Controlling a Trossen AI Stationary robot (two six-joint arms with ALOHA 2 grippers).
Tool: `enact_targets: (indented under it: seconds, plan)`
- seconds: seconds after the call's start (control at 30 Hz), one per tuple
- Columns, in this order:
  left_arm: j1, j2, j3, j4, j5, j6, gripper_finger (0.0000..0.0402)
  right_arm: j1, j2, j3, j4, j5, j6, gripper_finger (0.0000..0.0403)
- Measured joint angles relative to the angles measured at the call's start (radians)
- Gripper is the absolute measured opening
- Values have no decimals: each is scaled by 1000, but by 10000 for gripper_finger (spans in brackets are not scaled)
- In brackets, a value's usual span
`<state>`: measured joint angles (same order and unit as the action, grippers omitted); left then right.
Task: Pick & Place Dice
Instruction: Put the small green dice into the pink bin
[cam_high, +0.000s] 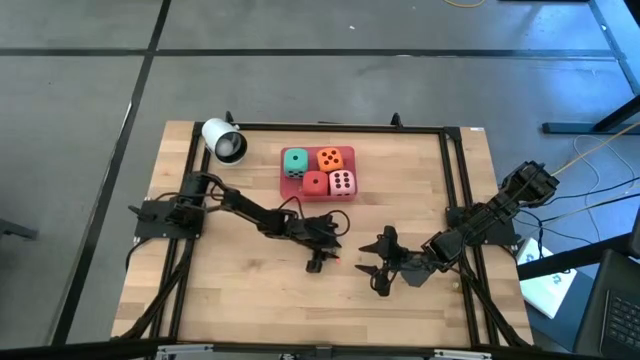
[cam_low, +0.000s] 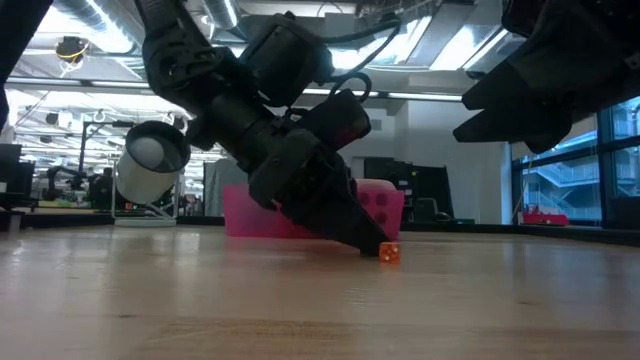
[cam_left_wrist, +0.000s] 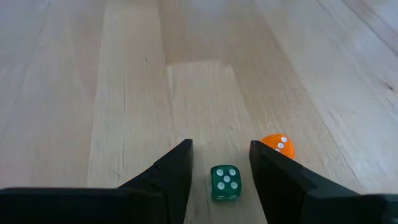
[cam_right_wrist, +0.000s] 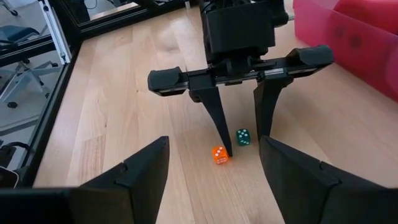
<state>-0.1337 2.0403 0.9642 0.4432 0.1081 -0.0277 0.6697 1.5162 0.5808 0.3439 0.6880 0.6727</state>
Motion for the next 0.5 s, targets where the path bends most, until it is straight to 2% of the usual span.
enact_targets:
  seconds: [0.23,0.5]
  plan:
    - [0,0,1,-67,46,-29,157,0,0,0,0,0,0,251]
    - [-3,1,2,-147,44,-41,157,0,0,0,0,0,0,251]
